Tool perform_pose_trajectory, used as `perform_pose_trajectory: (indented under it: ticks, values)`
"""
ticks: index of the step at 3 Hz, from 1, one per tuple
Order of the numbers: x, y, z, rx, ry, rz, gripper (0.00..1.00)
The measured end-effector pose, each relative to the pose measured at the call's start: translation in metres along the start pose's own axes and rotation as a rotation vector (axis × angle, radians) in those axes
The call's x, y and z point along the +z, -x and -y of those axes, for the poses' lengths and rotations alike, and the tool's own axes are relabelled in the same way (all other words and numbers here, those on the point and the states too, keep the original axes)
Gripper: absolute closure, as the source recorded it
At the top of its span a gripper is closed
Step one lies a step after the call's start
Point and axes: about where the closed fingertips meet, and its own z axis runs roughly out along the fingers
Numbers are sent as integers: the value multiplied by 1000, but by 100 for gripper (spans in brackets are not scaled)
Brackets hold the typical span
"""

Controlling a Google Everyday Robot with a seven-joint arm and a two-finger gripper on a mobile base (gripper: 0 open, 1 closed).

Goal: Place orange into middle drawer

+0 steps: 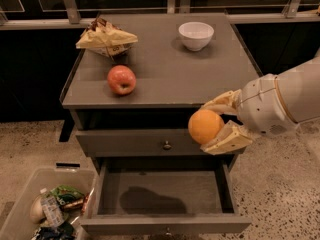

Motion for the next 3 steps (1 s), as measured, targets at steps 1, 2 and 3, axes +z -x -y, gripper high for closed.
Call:
perform_pose_trajectory:
  ticks: [1, 2, 3]
  values:
    - [25, -21, -11, 63, 2, -11, 100]
    - [68, -50, -43, 180, 22, -35, 100]
    - [114, -78, -81, 266, 41, -93, 100]
